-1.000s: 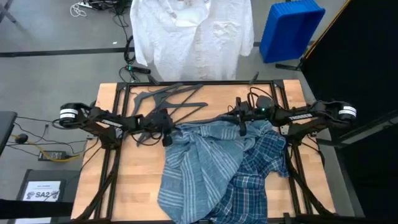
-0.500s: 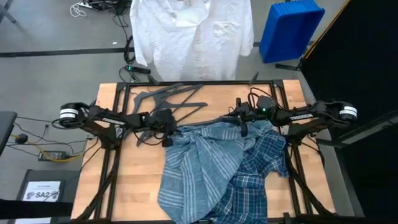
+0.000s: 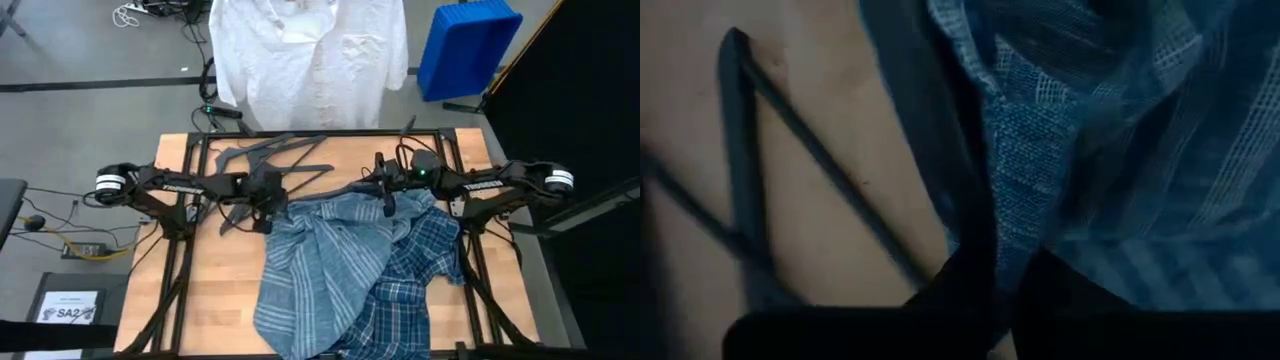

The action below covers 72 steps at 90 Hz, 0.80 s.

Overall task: Hang clothes
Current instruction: Insert the black hanger into the green shirt

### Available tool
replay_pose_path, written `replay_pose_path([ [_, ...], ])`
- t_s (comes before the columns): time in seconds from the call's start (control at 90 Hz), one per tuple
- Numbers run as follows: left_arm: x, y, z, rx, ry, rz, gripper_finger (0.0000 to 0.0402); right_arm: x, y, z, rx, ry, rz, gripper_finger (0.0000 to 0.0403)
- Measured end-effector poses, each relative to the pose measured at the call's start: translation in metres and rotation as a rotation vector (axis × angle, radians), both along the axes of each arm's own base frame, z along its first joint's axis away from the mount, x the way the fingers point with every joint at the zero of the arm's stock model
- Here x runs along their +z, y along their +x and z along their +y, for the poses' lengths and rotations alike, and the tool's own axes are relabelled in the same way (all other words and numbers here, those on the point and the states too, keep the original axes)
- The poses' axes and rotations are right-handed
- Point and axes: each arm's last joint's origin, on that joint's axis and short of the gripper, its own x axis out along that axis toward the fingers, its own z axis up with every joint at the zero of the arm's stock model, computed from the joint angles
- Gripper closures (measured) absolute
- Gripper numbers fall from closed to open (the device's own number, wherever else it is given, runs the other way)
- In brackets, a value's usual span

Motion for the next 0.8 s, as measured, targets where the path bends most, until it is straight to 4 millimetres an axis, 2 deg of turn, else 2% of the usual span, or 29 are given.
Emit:
replay_pose_path([
  [0.4,0.053,-0.001,0.003,-0.135,0.159,0.224,0.0402,0.055,0.026,-0.009,0.012,-0.077,-0.038,0.0385],
  [0.8,0.094,-0.005,0.002,-0.194,0.179,0.295,0.0401,0.112,0.040,-0.014,0.011,-0.145,-0.043,0.0390],
])
